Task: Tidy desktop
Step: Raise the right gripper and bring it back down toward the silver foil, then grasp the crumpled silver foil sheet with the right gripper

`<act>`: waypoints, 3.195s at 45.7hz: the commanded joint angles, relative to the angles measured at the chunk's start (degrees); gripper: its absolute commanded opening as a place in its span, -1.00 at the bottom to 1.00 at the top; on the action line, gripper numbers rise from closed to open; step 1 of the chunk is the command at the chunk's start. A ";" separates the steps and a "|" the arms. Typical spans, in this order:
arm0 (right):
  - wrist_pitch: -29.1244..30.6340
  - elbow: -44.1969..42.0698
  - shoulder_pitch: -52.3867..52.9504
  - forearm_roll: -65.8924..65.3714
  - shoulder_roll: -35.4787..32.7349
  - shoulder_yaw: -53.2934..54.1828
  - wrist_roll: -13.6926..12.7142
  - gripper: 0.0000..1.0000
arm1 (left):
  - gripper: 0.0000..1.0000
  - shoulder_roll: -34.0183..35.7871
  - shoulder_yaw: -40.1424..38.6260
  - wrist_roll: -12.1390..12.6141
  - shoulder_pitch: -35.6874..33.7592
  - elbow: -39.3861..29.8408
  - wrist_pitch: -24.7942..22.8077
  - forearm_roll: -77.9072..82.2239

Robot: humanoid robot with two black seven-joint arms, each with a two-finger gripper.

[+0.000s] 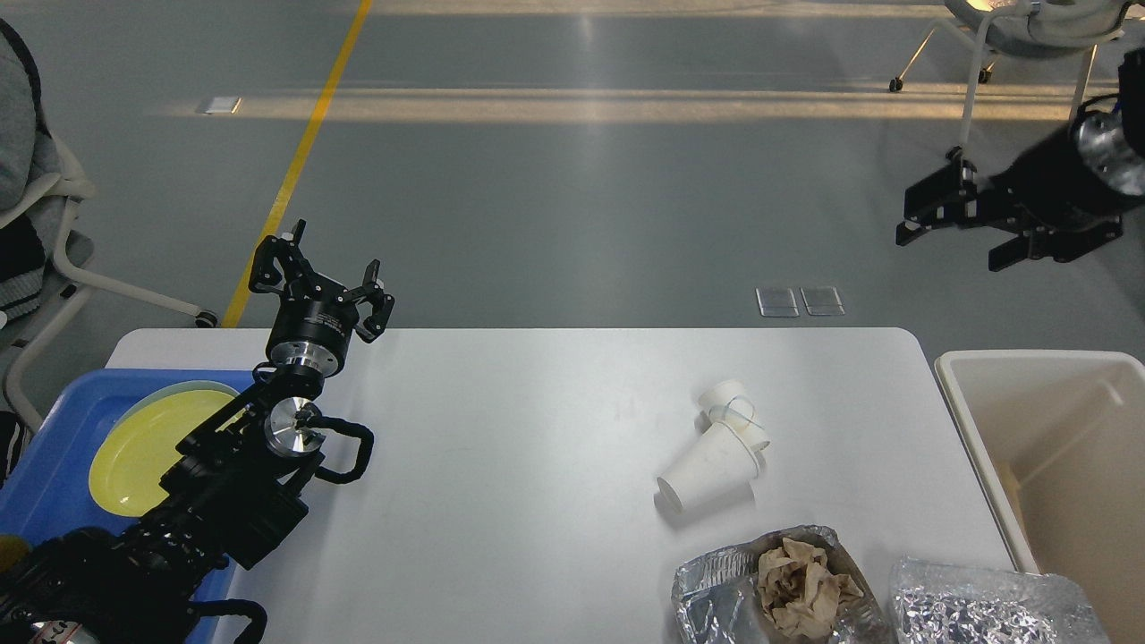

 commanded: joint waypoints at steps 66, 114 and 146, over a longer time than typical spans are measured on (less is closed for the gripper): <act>-11.15 -10.57 -44.31 1.25 3.86 1.33 0.18 0.90 | 1.00 0.00 0.00 0.00 -0.03 0.00 0.02 0.00; -10.01 -22.35 -61.81 23.14 5.53 10.82 -0.08 0.48 | 1.00 0.00 0.00 0.00 0.06 0.00 0.02 0.00; -14.23 -21.56 -62.25 21.91 8.26 9.86 -0.17 -1.00 | 1.00 0.00 0.00 0.00 0.06 0.00 0.02 0.00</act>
